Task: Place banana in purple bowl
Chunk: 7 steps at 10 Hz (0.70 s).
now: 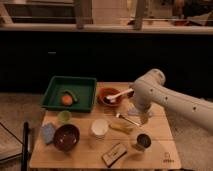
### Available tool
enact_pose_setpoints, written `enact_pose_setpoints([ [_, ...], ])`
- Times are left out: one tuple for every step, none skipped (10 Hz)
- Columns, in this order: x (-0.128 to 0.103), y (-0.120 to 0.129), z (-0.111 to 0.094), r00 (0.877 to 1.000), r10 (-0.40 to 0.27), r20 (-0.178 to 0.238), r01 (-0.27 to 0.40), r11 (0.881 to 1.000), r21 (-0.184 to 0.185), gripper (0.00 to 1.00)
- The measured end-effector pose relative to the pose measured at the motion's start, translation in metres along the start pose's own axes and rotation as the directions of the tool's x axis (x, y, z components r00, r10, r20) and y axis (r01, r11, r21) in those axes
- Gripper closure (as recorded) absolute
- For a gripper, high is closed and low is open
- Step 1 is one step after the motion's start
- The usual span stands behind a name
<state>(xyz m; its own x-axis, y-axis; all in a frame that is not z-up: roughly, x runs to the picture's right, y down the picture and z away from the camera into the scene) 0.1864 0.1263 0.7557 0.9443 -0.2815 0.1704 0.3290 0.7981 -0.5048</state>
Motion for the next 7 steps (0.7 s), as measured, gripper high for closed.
enact_pose_setpoints([
  [-0.007, -0.002, 0.001, 1.000, -0.015, 0.014, 0.015, 1.000, 0.005, 0.20],
  [-0.016, -0.006, 0.002, 0.999, -0.030, 0.033, 0.030, 1.000, 0.010, 0.20],
  [-0.019, -0.007, 0.003, 0.998, -0.039, 0.046, 0.038, 0.999, 0.013, 0.20],
  [-0.020, -0.007, 0.004, 0.997, -0.040, 0.062, 0.039, 0.999, 0.012, 0.20],
  [-0.023, -0.006, 0.005, 0.996, -0.043, 0.078, 0.042, 0.999, 0.011, 0.20],
  [-0.028, -0.005, 0.007, 0.995, -0.043, 0.095, 0.043, 0.999, 0.007, 0.20],
  [-0.033, -0.004, 0.008, 0.994, -0.046, 0.104, 0.046, 0.999, 0.003, 0.20],
])
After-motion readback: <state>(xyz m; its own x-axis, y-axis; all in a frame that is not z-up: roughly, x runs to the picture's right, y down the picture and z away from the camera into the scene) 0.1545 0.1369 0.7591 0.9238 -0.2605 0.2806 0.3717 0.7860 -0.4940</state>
